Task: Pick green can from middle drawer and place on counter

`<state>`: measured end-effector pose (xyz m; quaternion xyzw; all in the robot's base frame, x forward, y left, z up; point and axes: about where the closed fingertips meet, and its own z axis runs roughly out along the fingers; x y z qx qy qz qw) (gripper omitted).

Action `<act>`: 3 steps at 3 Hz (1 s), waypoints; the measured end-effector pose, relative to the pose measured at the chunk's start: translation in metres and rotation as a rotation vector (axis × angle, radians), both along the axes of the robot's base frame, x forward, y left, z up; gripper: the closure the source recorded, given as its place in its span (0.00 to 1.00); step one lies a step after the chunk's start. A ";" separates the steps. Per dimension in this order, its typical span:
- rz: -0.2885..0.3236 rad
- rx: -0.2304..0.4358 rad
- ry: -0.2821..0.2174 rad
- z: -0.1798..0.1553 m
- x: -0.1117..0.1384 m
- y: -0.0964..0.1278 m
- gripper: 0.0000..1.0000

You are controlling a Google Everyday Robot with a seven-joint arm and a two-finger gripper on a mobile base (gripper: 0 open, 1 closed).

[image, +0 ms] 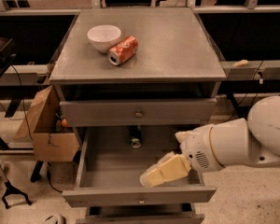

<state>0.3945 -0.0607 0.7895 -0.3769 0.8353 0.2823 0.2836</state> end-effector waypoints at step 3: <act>-0.164 0.092 0.033 -0.053 0.011 0.041 0.00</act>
Offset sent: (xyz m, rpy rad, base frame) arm 0.0220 0.0112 -0.0138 0.0216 -0.0793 -0.2285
